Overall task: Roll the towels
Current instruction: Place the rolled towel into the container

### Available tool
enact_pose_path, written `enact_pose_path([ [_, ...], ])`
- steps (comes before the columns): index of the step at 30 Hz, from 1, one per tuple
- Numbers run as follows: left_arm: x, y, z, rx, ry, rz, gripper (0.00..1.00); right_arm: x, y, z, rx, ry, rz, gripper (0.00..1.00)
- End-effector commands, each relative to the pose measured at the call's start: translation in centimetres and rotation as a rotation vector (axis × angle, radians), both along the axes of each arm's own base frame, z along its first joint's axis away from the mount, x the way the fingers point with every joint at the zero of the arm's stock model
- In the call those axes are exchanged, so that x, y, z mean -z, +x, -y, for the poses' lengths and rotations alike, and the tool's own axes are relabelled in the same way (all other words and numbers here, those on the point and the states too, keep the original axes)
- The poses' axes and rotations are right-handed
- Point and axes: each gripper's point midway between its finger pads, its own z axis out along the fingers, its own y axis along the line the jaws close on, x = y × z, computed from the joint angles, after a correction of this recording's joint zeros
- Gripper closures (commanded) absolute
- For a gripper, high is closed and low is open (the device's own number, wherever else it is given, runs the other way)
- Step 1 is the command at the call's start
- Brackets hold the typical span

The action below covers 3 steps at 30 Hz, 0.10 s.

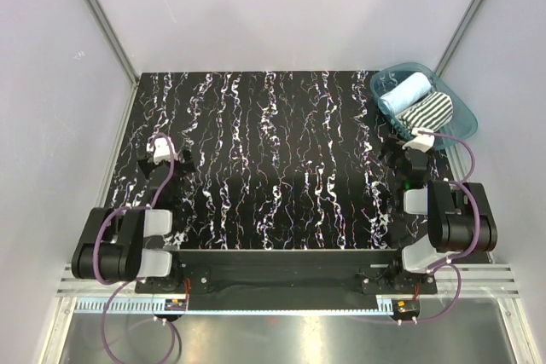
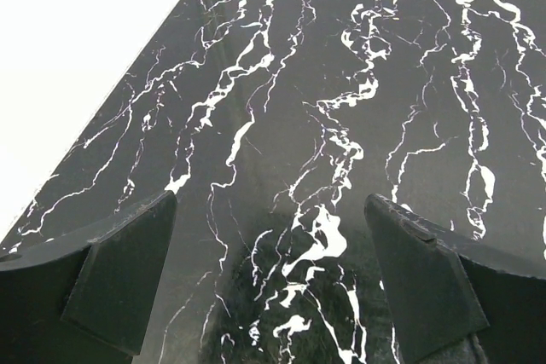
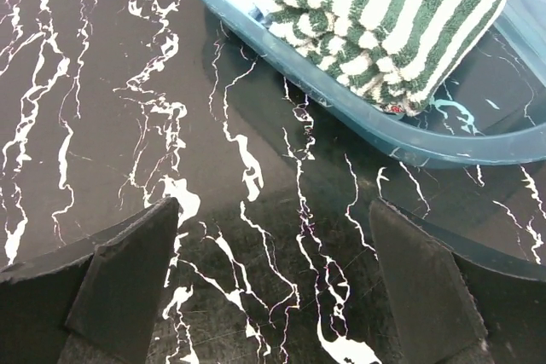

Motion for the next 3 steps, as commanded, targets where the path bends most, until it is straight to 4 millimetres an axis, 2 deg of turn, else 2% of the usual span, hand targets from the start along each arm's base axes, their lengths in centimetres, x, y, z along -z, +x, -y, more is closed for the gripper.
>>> enact_pose_path([
  [1, -2.09, 1.15, 0.52, 0.042, -0.032, 0.073, 0.01, -2.29, 1.17, 0.12, -0.016, -0.027, 0.078, 0.00],
  [3, -2.08, 1.07, 0.52, 0.042, -0.032, 0.074, 0.01, -2.15, 1.17, -0.11, -0.033, -0.032, 0.069, 0.00],
])
